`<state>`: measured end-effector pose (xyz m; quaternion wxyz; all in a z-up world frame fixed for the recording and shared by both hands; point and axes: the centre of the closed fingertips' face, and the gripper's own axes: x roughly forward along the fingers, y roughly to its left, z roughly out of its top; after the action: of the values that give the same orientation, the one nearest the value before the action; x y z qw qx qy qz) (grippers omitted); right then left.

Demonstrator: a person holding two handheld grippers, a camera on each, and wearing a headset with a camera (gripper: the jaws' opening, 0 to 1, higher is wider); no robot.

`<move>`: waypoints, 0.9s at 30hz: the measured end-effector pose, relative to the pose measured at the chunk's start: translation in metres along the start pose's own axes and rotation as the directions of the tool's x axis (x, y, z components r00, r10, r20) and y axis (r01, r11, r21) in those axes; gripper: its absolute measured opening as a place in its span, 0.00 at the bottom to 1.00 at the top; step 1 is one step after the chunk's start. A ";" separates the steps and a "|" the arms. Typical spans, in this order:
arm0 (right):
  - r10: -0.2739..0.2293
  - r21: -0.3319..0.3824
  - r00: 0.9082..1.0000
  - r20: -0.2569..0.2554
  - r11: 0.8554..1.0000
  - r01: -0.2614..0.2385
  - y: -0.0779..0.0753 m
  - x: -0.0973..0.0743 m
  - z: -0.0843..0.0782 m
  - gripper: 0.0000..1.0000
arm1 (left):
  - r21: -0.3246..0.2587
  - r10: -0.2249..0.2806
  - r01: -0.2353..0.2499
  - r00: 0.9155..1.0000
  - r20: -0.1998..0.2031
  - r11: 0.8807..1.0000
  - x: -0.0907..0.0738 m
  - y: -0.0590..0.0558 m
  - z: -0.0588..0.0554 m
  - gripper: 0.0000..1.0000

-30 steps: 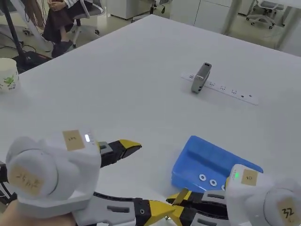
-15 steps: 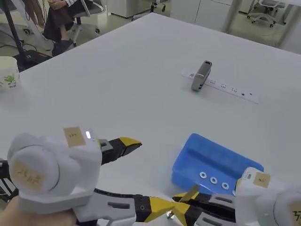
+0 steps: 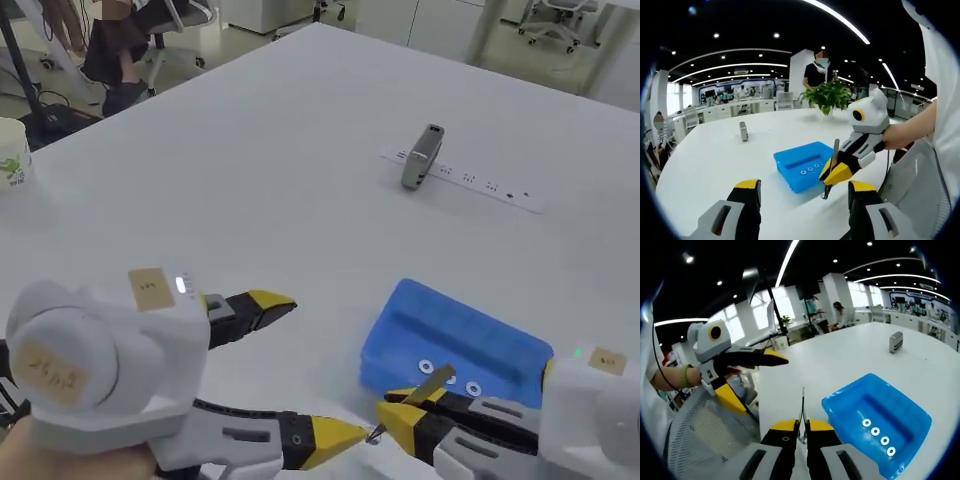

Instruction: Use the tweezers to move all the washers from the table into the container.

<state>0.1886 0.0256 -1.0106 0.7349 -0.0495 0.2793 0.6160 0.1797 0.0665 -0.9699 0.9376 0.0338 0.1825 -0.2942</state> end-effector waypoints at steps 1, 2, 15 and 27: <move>-0.004 0.007 1.000 0.008 1.000 0.004 0.000 -0.002 0.001 0.03 | 0.000 0.001 -0.001 1.000 -0.001 1.000 0.000 0.000 0.000 0.71; -0.007 0.010 1.000 0.014 1.000 0.007 0.000 -0.004 0.003 0.03 | 0.000 0.001 -0.001 1.000 0.000 1.000 0.000 0.000 0.000 0.71; -0.051 0.038 0.994 0.094 0.998 0.047 -0.012 -0.022 0.028 0.03 | 0.004 -0.007 0.007 1.000 -0.007 1.000 0.001 -0.002 -0.001 0.70; -0.052 0.023 0.991 0.121 0.998 0.050 -0.023 -0.023 0.046 0.03 | 0.002 -0.002 0.002 1.000 -0.001 1.000 0.000 -0.001 0.000 0.70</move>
<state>0.2243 0.0189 -0.9677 0.7666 -0.0115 0.2388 0.5960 0.1792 0.0661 -0.9703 0.9372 0.0349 0.1828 -0.2951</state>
